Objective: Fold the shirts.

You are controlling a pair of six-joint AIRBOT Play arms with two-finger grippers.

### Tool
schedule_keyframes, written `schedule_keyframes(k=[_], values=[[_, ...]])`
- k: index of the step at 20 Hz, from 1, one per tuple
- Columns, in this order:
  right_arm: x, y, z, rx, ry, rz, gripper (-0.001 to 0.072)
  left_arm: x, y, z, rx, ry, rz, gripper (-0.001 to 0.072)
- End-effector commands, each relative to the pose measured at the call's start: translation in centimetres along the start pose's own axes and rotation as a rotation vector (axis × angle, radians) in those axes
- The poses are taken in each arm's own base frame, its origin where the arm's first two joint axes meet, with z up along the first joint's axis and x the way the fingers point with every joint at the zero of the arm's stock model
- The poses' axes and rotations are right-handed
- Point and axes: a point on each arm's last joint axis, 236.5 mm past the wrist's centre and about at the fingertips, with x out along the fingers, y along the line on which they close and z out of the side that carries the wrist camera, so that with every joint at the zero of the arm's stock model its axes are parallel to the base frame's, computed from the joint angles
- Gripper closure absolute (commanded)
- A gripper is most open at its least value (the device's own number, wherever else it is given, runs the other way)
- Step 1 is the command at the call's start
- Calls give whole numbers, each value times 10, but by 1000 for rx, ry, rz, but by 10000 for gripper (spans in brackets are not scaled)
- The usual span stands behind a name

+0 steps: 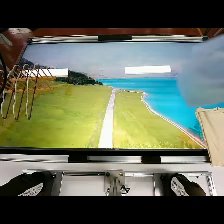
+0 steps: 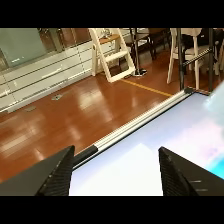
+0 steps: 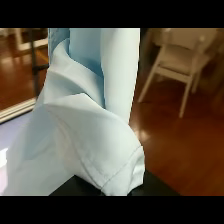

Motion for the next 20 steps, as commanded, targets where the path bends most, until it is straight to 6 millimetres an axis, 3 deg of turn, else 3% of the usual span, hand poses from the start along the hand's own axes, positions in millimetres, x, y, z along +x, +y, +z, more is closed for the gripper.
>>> schedule_keyframes(k=[1,7,11,15,20], values=[[-2,-68,10,28,-46,-201,647,-1,-7,-9,0,39,-27,80],[10,-113,6,-1,-33,-341,648,-1,-13,-18,-1,79,-54,80],[37,-115,-7,-25,12,-346,648,-1,-13,-18,-1,79,-54,80],[53,-120,1,-88,-23,-382,648,-1,-13,-19,-1,79,-54,80],[57,-150,11,-134,-65,-496,648,-1,-13,-19,-1,80,-55,83]])
